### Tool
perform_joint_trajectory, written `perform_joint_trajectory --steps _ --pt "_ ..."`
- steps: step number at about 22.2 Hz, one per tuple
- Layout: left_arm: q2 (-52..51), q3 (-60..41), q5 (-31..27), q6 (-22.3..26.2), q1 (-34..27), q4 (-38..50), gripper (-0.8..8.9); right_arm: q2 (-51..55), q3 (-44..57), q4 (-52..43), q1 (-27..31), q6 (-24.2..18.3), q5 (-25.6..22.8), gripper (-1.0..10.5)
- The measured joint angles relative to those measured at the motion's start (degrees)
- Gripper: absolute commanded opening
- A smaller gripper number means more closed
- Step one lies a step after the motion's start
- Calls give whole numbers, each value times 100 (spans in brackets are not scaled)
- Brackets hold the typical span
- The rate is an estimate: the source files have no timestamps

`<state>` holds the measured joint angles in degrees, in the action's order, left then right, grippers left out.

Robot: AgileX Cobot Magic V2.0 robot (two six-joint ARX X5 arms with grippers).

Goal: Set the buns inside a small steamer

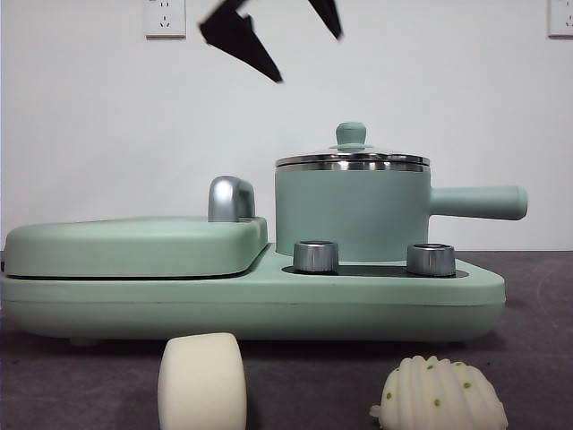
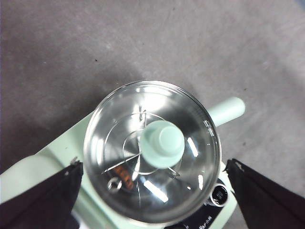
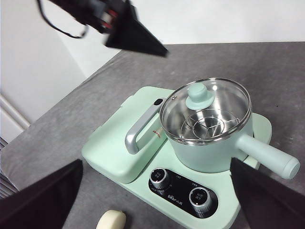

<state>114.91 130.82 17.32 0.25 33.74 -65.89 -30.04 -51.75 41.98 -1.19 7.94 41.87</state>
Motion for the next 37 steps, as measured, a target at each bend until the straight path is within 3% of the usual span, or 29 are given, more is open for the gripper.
perform_joint_trajectory --steps 5,8,14,17,25,31,36,37 --pt "603 284 -289 81 267 -46 455 0 2 0 0 0 -2 493" --pt "820 302 -675 404 468 -68 455 0 0 0 0 0 0 493" --pt "968 308 -708 621 551 17 395 0 2 0 0 0 -2 493" --pt "968 310 -710 656 570 13 268 0 0 2 0 0 -2 493" --pt "968 310 -715 817 669 -42 266 0 0 79 0 0 -2 493" --pt "1023 317 -737 833 671 -81 138 0 0 116 0 0 -2 493" --pt "1023 321 -756 883 669 -101 109 0 2 116 0 0 -2 493" --pt "1023 326 -756 890 669 -103 56 0 0 116 0 0 -2 493"
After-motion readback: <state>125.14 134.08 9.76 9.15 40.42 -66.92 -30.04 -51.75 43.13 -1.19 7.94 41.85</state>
